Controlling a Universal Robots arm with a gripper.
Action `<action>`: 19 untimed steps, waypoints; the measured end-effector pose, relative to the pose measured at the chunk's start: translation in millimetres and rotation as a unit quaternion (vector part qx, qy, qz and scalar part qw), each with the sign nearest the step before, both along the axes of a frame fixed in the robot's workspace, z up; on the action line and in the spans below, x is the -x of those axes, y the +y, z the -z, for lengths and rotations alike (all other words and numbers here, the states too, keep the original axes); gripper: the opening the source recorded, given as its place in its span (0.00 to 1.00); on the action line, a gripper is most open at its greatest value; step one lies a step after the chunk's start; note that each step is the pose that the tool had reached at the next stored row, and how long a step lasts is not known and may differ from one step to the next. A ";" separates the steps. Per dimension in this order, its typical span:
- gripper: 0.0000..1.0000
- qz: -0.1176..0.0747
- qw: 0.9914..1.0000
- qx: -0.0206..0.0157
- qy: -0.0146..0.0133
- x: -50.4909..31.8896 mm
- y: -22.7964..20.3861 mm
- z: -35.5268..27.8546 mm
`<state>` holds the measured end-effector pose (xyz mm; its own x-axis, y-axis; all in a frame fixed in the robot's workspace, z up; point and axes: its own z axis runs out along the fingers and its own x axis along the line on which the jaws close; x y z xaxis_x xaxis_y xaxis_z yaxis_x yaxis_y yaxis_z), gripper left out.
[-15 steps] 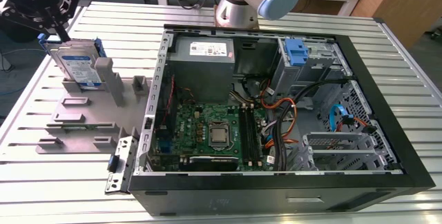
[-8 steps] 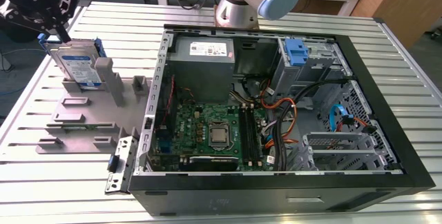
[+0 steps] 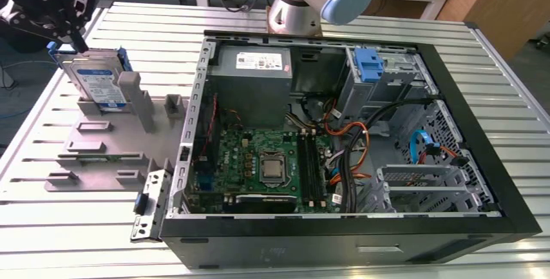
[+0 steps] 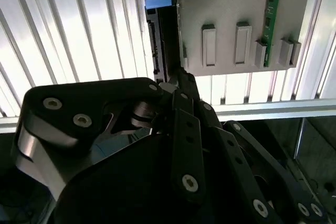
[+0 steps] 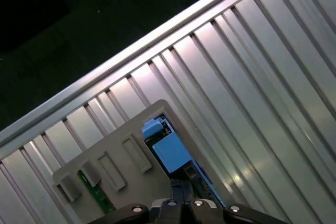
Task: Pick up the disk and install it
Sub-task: 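Pick up the disk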
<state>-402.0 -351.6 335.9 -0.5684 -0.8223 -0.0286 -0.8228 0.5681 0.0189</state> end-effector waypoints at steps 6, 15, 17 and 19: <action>0.11 -0.035 0.999 -0.002 0.000 0.1 0.0 0.0; 0.11 -0.098 0.995 -0.004 0.000 0.1 0.0 0.1; 0.11 -0.113 0.994 -0.004 0.000 0.1 0.0 0.0; 0.11 -0.127 0.992 -0.004 0.000 0.1 0.0 0.0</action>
<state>-402.0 -351.6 335.9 -0.3428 -0.9387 -0.0363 -0.9394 0.3422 0.0229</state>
